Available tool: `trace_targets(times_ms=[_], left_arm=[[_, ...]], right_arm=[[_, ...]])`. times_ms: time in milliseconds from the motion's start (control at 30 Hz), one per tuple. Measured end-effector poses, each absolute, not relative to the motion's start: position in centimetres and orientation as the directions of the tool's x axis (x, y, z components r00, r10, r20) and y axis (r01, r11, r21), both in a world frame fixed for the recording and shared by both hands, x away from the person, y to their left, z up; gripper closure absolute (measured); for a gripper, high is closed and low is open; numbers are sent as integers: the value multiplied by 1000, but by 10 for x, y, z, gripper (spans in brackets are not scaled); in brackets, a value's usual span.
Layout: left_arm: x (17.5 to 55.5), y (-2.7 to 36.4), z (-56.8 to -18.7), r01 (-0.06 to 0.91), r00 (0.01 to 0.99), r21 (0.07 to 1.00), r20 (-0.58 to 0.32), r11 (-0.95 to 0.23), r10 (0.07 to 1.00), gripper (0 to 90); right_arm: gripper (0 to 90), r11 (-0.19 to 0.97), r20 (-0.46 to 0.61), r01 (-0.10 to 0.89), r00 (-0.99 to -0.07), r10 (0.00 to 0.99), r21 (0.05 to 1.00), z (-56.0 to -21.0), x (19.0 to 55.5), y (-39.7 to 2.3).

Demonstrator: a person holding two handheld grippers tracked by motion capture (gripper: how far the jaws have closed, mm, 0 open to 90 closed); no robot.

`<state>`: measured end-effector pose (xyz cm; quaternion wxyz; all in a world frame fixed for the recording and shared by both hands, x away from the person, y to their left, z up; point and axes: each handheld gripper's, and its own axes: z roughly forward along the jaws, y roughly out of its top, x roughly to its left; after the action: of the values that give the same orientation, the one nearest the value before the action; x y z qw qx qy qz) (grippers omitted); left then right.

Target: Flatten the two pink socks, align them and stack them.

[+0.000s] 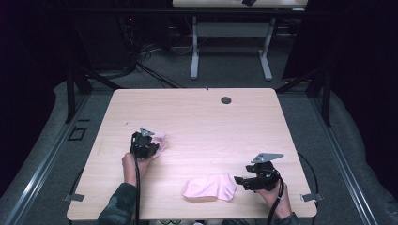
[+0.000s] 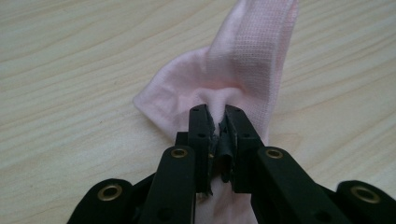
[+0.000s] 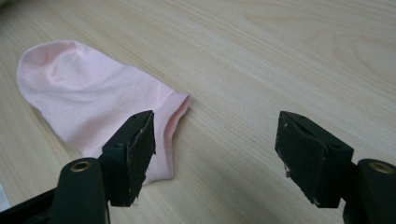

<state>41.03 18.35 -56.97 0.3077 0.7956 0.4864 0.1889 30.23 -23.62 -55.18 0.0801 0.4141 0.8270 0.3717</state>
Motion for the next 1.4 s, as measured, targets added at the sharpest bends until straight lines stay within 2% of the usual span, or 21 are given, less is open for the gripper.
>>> trace_targets(times_ms=[233,433,500,567,700,767,800,867,900,933,1033,1167,1267,1367,1400], left_arm=[[397,148,-542,546,593,728,13,-414,805,823],[388,100,-521,414,742,756,41,-506,669,822],[388,77,-522,368,796,749,52,-551,603,818],[388,66,-526,361,808,737,59,-572,586,817],[392,39,-544,320,877,689,44,-650,478,792],[394,35,-550,329,880,677,33,-658,474,770],[395,33,-553,330,886,674,19,-660,463,653],[395,33,-555,353,879,667,5,-657,477,512],[394,35,-555,366,873,675,-10,-641,488,512],[391,44,-551,384,856,693,-19,-611,517,399],[387,62,-544,437,825,708,-70,-555,560,349],[381,76,-544,508,781,696,-124,-507,612,353],[378,76,-550,544,761,661,-129,-517,635,374],[378,73,-560,577,748,634,-159,-514,644,418],[378,70,-563,578,753,624,-161,-526,638,457]], right_arm=[[281,365,172,627,-629,758,688,-548,303,-240],[284,377,146,610,-635,759,697,-543,305,-239],[284,383,129,602,-635,762,701,-541,307,-236],[285,380,131,601,-635,761,703,-541,307,-235],[290,403,105,587,-645,757,702,-538,311,-230],[290,403,104,586,-645,757,703,-538,312,-229],[290,418,97,586,-651,752,694,-540,316,-225],[290,419,95,583,-653,751,696,-540,317,-224],[290,427,91,582,-657,748,692,-540,318,-222],[293,445,74,571,-667,741,690,-537,323,-218],[297,475,40,546,-684,729,690,-531,330,-210],[312,520,-4,500,-718,696,692,-524,341,-197],[331,581,-58,464,-746,663,669,-520,351,-180],[365,637,-89,422,-786,612,645,-524,362,-159],[384,669,-106,406,-803,586,622,-529,367,-149]])
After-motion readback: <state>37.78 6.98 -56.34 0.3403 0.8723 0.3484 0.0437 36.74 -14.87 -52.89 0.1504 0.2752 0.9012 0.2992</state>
